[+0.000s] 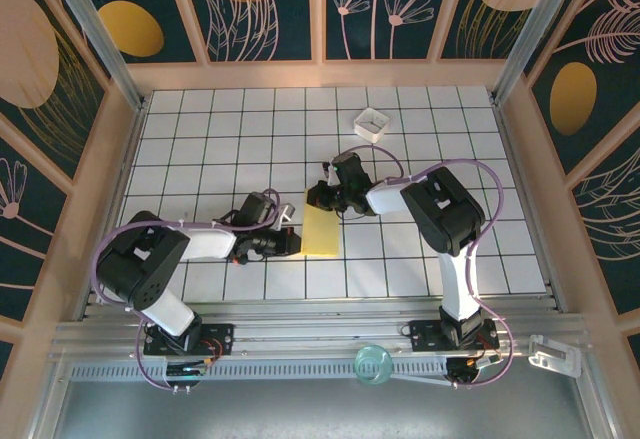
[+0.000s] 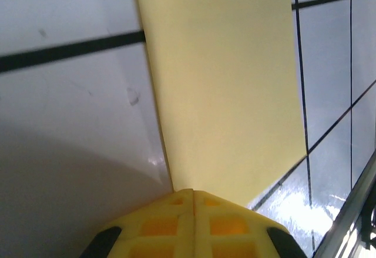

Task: Fold a paper plane with a square sheet of paper (pick it up from the middle)
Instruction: First fold in half a square sheet of paper at the center of the table.

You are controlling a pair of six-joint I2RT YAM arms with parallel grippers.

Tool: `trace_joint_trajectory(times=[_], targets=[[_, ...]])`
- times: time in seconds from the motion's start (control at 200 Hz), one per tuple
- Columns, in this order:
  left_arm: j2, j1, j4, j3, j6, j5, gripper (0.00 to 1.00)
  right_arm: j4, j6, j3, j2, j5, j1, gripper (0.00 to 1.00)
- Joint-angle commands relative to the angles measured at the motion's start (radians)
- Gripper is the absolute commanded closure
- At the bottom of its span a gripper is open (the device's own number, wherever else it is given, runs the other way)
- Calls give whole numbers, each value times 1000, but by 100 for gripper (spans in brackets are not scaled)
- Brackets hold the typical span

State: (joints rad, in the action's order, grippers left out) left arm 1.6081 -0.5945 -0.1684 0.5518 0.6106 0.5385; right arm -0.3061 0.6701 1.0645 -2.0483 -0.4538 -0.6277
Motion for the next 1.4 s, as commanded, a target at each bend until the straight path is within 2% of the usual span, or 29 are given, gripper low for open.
trace_joint_trajectory(times=[0.0,0.16,0.29,0.425,0.5,0.606,0.811,0.951,1.186,1.396], targets=[[12,-47,258,-66,9,34,100,181,5,-65,-57,138,8,100],[-31,-87,336,-31,-12,0,100,182,8,-68,-56,141,8,100],[-142,-84,366,22,-23,-35,100,179,4,-76,-53,141,9,100],[-192,-30,227,48,67,20,100,174,4,-78,-55,138,6,100],[-172,9,130,51,121,43,100,171,1,-78,-58,135,5,100],[-109,45,89,88,125,9,100,171,-1,-80,-56,134,5,100],[77,50,63,155,92,7,100,177,-11,-78,-50,140,5,100],[97,49,67,119,80,23,100,182,-15,-77,-49,144,5,100],[45,-8,138,16,57,32,100,195,-29,-63,-53,146,11,100],[-34,-82,214,-34,53,28,100,243,-115,-4,-75,112,11,100]])
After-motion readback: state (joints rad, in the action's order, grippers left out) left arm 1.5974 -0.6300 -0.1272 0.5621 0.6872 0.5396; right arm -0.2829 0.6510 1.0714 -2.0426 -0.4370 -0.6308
